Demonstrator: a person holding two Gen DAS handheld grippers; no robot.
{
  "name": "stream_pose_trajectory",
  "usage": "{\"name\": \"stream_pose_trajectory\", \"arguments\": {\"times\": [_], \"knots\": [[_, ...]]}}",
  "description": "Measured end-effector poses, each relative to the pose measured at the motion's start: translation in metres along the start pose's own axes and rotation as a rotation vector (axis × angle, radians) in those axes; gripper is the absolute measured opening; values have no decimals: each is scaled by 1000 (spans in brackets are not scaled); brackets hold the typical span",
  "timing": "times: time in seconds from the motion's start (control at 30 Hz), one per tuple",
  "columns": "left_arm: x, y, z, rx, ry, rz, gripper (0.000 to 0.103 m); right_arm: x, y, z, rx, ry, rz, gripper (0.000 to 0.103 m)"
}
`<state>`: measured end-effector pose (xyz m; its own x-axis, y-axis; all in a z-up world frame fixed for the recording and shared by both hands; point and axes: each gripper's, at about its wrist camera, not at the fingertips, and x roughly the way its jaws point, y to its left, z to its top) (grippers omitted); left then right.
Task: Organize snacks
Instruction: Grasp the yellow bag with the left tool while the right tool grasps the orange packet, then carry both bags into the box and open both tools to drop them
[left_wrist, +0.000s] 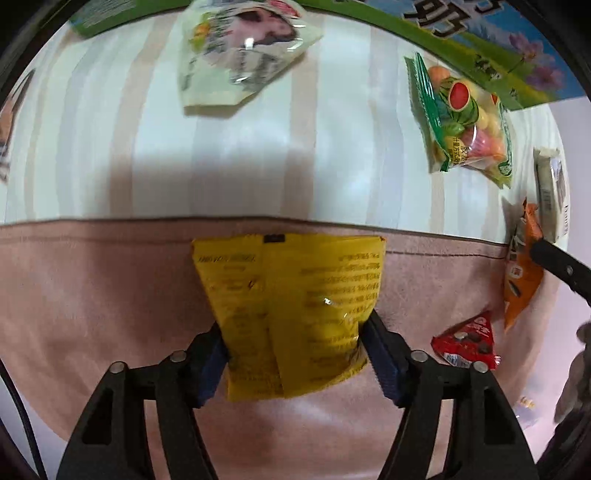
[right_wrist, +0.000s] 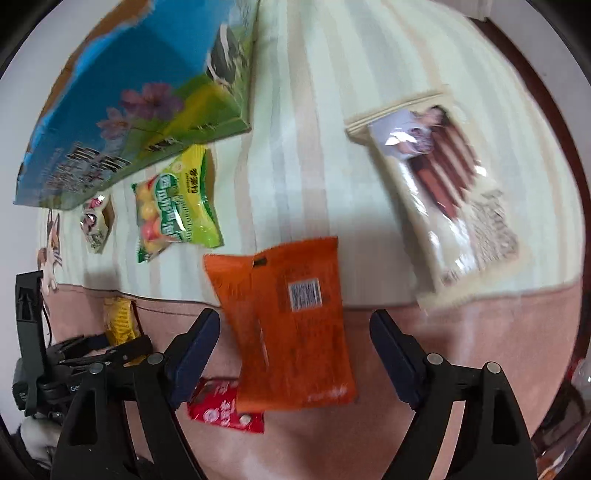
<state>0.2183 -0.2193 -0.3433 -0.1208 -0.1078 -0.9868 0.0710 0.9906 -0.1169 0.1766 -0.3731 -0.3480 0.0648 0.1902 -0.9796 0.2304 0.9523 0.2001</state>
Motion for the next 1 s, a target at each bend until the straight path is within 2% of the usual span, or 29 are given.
{"name": "stream_pose_trajectory", "arguments": {"times": [0.1, 0.17, 0.27, 0.43, 0.57, 0.6, 0.7, 0.73, 0.8, 1.0], "knots": [[5, -6, 4, 17, 1, 15, 76, 14, 1, 5, -23, 23, -15, 85], [8, -5, 6, 16, 3, 18, 76, 16, 4, 4, -9, 8, -56, 75], [12, 5, 11, 12, 4, 6, 77, 21, 17, -10, 20, 15, -104, 72], [8, 14, 19, -14, 8, -36, 77, 18, 22, -34, 97, 23, -15, 73], [9, 35, 23, -76, -4, -89, 77, 21, 6, -34, 163, 25, 2, 73], [8, 38, 24, -85, -8, -98, 76, 24, 3, -34, 177, 29, 6, 73], [2, 46, 22, -90, -33, -87, 66, 20, -10, -31, 168, 21, -15, 71], [0, 47, 21, -84, -41, -80, 64, 20, -8, -32, 161, 11, -27, 64], [-3, 47, 18, -69, -51, -63, 60, 30, 2, -25, 143, 1, -54, 62], [-17, 45, 9, -16, -69, -57, 56, 24, 15, -31, 133, -36, -45, 57]]}}
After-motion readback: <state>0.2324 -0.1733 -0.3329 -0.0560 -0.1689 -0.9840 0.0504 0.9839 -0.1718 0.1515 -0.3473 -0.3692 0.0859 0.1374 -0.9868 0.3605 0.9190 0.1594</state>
